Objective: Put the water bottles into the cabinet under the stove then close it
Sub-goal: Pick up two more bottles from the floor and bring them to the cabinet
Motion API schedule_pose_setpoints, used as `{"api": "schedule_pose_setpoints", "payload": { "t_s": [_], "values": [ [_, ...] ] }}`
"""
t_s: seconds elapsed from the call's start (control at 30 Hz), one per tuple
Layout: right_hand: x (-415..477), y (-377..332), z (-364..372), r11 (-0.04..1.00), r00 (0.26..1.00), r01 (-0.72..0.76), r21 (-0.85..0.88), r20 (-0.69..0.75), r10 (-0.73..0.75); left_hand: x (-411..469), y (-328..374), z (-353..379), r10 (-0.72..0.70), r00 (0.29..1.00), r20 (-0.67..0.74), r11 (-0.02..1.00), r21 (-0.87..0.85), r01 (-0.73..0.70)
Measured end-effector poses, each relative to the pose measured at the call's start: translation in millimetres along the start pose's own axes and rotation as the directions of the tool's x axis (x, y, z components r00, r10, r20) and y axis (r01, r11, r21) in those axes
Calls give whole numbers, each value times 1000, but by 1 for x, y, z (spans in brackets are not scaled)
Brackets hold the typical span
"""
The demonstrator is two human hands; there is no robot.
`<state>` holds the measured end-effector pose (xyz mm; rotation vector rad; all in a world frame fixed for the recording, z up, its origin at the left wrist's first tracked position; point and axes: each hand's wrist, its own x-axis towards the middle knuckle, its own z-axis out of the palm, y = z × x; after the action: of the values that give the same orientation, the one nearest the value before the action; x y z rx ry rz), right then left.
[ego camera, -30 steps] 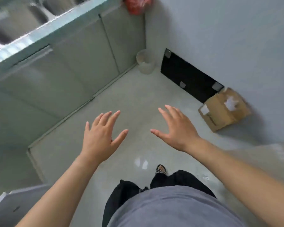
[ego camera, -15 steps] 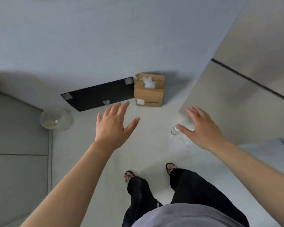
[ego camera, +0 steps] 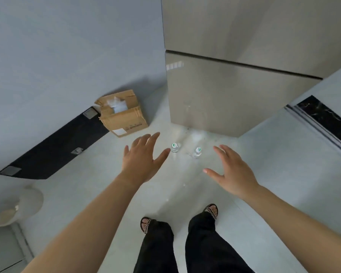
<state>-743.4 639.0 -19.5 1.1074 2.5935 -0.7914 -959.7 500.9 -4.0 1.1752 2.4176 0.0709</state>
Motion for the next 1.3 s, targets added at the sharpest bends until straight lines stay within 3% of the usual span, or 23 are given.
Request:
{"api": "schedule_pose_setpoints", "payload": {
  "t_s": [0.17, 0.33, 0.57, 0.77, 0.9, 1.1, 1.3],
  "values": [
    [68, 74, 87, 995, 999, -44, 85, 24, 43, 76, 3, 112, 20, 997, 69, 999, -46, -17],
    [162, 157, 237, 965, 997, -77, 251, 9, 77, 162, -23, 280, 63, 993, 103, 995, -85, -54],
    [270, 259, 428, 894, 935, -70, 442, -284, 213, 283, -67, 526, 230, 965, 124, 969, 66, -239],
    [340, 296, 542, 879, 875, 83, 469, -457, 161, 371, -90, 670, 385, 918, 98, 907, 146, -396],
    [369, 297, 574, 830, 780, 221, 512, -603, 165, 386, -110, 714, 434, 892, 129, 870, 198, -452],
    [398, 288, 565, 835, 699, 212, 508, -675, 234, 384, -117, 722, 468, 877, 113, 836, 263, -481],
    [386, 296, 547, 824, 732, 171, 540, -629, 261, 384, -120, 728, 495, 868, 41, 833, 260, -488]
  ]
}}
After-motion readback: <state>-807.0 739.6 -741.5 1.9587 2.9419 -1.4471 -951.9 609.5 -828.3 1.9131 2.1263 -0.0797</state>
